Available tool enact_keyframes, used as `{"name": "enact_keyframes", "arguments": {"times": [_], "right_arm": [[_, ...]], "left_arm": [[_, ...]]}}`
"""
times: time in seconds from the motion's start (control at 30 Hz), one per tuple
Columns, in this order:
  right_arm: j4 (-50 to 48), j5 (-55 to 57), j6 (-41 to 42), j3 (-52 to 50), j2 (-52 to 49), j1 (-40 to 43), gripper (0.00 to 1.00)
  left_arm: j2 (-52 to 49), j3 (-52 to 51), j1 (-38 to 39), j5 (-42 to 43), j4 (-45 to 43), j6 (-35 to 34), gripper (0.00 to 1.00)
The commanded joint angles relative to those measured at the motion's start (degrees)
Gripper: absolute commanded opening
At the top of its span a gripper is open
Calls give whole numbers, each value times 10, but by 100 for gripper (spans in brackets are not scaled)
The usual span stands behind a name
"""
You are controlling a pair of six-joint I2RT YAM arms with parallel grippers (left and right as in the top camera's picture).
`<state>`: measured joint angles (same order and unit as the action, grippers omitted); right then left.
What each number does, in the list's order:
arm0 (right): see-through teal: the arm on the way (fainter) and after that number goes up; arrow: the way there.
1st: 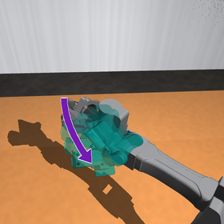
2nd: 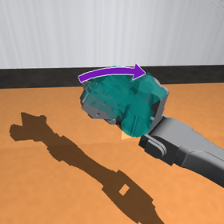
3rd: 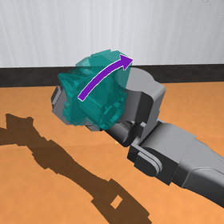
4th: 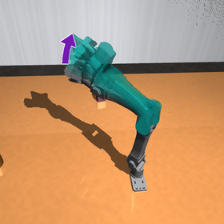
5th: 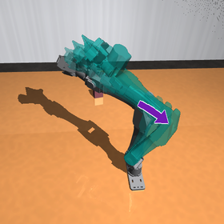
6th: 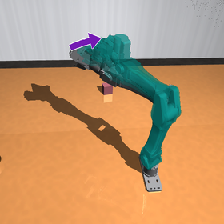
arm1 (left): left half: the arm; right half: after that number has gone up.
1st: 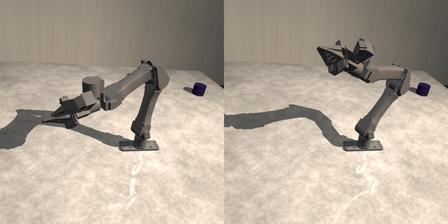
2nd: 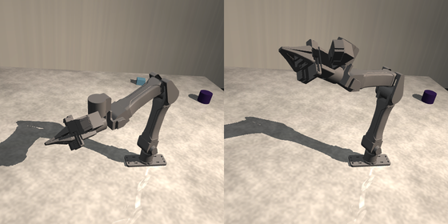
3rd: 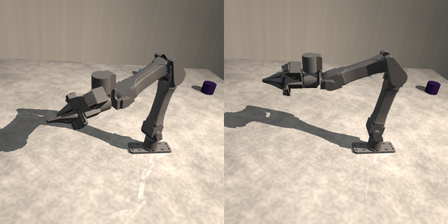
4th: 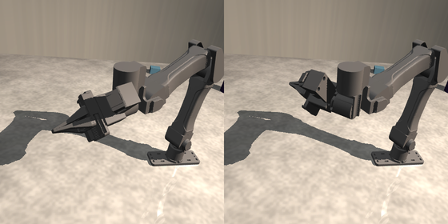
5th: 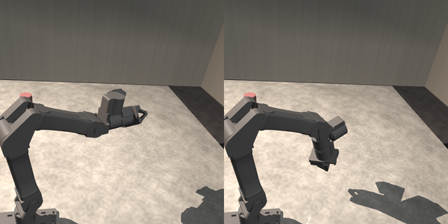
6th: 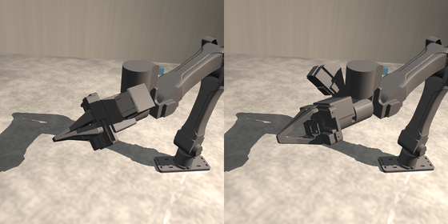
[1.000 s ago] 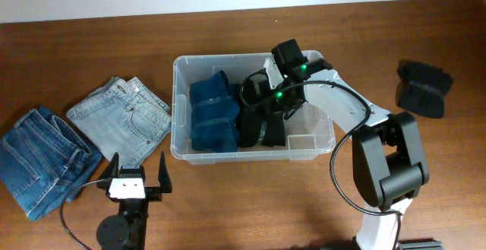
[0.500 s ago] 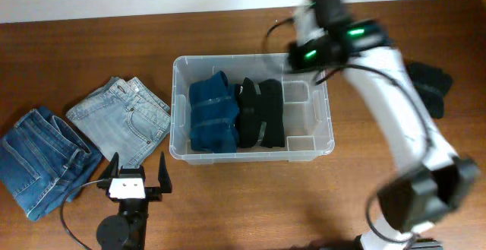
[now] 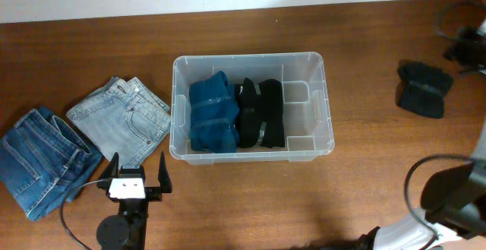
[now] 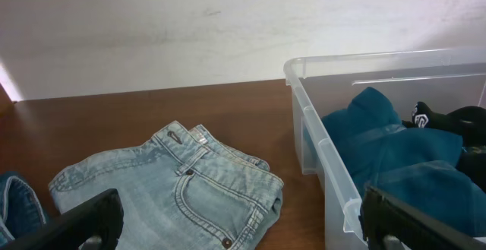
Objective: Pack container
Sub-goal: 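Move the right gripper back to the remaining black garment and grasp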
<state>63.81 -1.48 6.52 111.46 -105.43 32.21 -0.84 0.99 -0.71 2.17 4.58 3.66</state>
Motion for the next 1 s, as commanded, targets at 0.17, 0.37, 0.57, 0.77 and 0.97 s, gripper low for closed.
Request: {"name": "enact_keyframes", "arguments": {"times": [0.17,0.37,0.57,0.77,0.97], "right_arm": [[-22,-130,-55,-3,-123,88,100],[-45,-193,-121,-3,-240,101,99],[-54,-189,-121,-4,-281,102,98],[-56,-190,-119,-6,-306,102,96],[-49,-193,-119,-6,-307,102,58]], "left_arm": [[4,-5,-2,0,-1,5,99],[4,-5,-2,0,-1,5,99],[4,-5,-2,0,-1,5,99],[4,-5,-2,0,-1,5,99],[4,-5,-2,0,-1,5,99]]}}
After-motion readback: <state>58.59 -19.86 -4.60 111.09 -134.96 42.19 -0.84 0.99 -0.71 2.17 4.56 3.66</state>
